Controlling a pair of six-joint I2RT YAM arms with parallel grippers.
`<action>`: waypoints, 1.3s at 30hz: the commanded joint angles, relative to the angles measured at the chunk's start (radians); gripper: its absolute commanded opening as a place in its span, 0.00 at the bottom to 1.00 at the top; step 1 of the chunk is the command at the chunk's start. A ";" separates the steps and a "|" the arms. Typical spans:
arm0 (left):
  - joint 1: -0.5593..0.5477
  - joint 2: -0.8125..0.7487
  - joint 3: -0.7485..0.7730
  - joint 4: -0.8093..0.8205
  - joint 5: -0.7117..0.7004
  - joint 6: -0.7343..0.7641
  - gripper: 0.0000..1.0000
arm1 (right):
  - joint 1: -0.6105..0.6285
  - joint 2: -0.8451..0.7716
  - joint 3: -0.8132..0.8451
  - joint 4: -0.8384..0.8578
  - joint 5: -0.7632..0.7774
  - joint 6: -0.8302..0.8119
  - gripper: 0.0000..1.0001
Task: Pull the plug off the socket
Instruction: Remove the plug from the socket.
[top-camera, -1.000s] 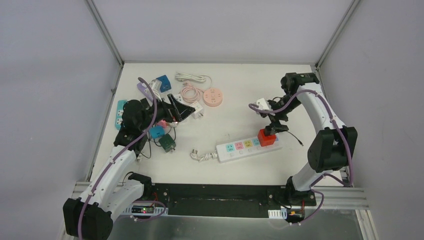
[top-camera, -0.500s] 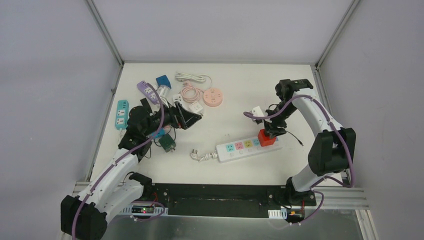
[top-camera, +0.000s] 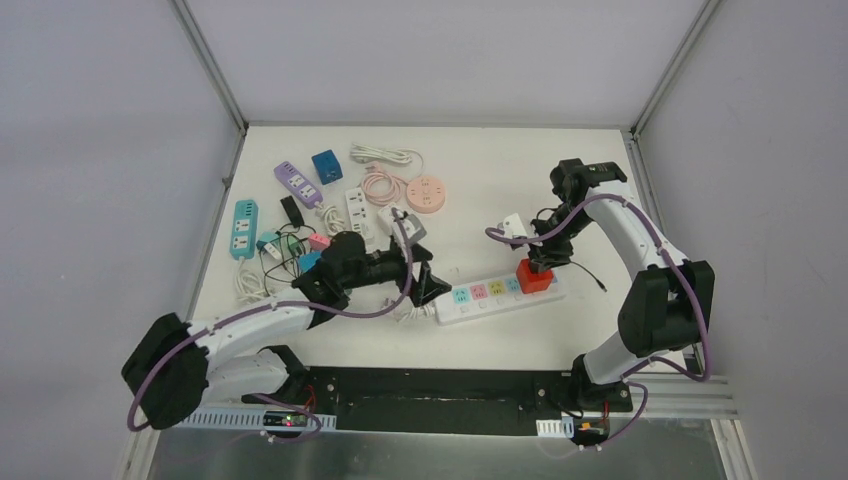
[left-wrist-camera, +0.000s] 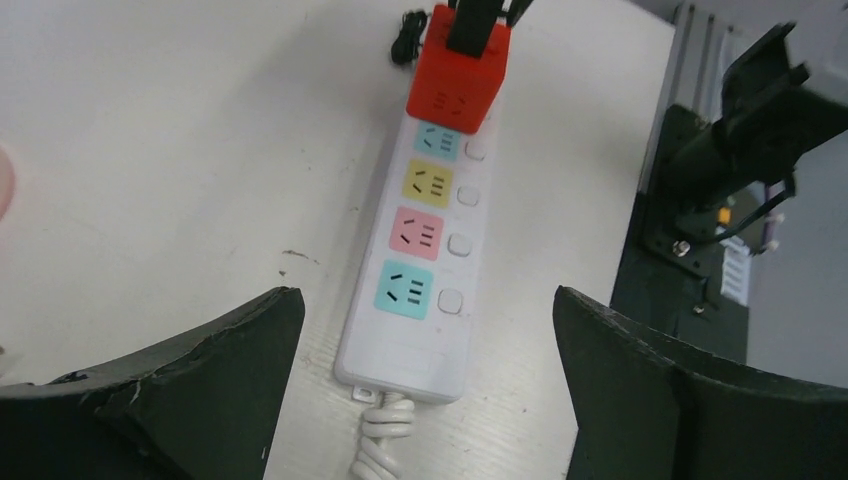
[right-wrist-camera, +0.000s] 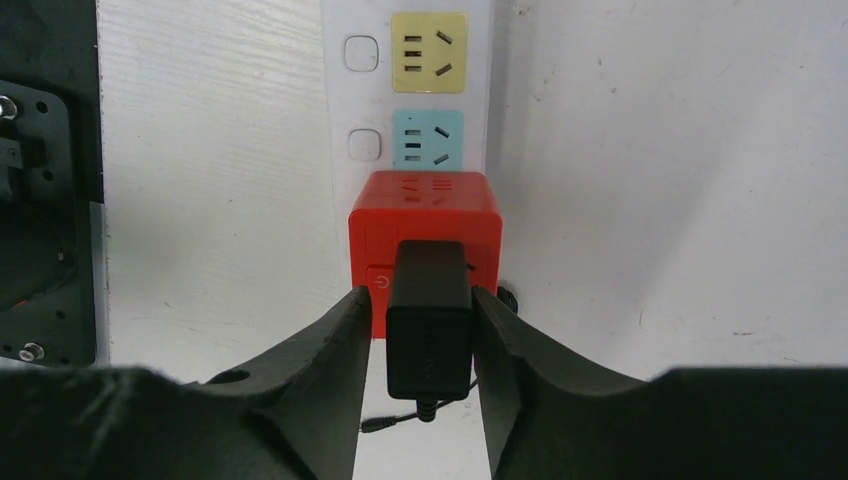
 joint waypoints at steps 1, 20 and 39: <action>-0.069 0.162 0.062 0.129 -0.037 0.189 0.99 | 0.004 -0.046 -0.007 0.012 0.015 0.029 0.46; -0.235 0.722 0.302 0.491 -0.043 0.288 0.99 | 0.003 -0.076 -0.043 0.044 -0.028 0.064 0.05; -0.265 0.994 0.488 0.642 -0.069 0.263 0.97 | -0.055 -0.082 -0.072 0.060 -0.145 0.079 0.00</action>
